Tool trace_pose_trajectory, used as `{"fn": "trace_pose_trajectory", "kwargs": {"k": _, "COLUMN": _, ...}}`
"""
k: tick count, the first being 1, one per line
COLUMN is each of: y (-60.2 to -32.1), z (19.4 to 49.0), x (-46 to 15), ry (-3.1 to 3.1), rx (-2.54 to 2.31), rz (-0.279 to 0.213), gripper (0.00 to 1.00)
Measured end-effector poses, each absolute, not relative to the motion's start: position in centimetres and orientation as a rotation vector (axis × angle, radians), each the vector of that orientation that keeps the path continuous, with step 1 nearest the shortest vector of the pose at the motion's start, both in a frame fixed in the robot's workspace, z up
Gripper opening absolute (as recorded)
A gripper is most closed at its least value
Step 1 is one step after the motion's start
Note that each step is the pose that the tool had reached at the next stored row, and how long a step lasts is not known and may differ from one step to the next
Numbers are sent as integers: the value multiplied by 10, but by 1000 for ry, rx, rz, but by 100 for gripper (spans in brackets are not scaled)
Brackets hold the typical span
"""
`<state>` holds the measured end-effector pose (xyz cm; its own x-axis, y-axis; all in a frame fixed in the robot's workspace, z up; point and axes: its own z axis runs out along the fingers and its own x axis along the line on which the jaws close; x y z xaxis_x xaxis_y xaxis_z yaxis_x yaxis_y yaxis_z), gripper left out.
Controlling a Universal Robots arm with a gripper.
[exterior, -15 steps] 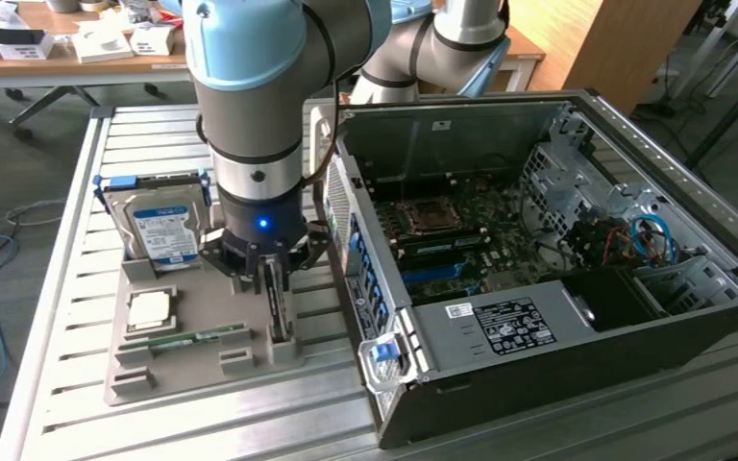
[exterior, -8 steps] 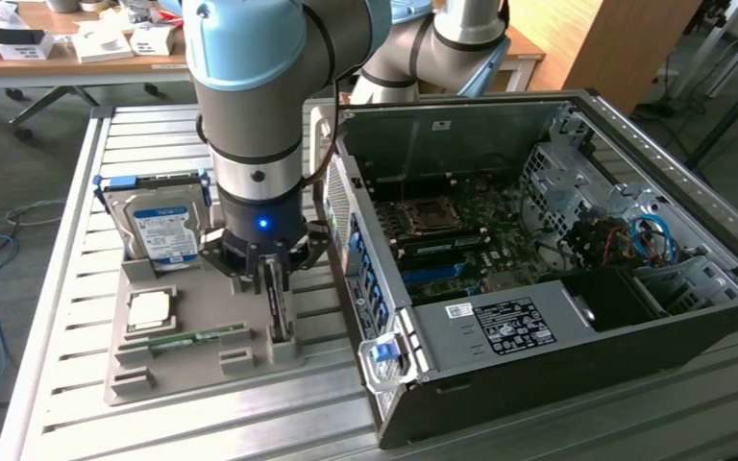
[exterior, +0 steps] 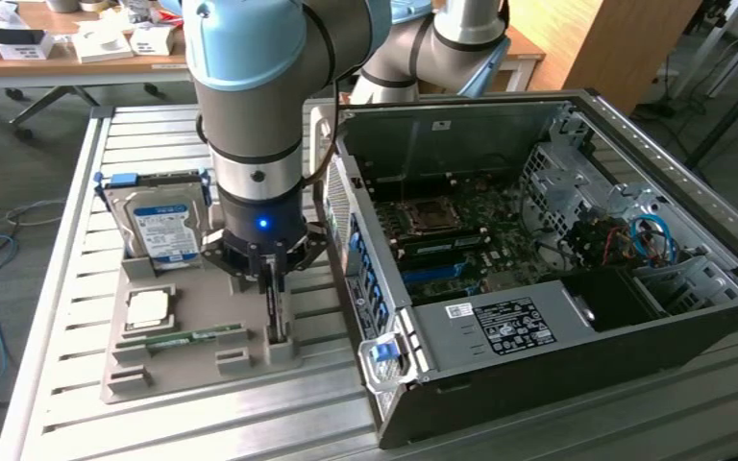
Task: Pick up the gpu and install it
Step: 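Pick up the gpu and move the gpu toward the slot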
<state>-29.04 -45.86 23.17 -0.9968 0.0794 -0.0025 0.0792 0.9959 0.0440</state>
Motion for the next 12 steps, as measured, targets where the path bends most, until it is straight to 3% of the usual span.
{"fn": "trace_pose_trajectory", "kwargs": {"k": 12, "y": -459, "z": 231, "x": -290, "ry": 3136, "rx": 90, "rz": 69, "gripper": 26}}
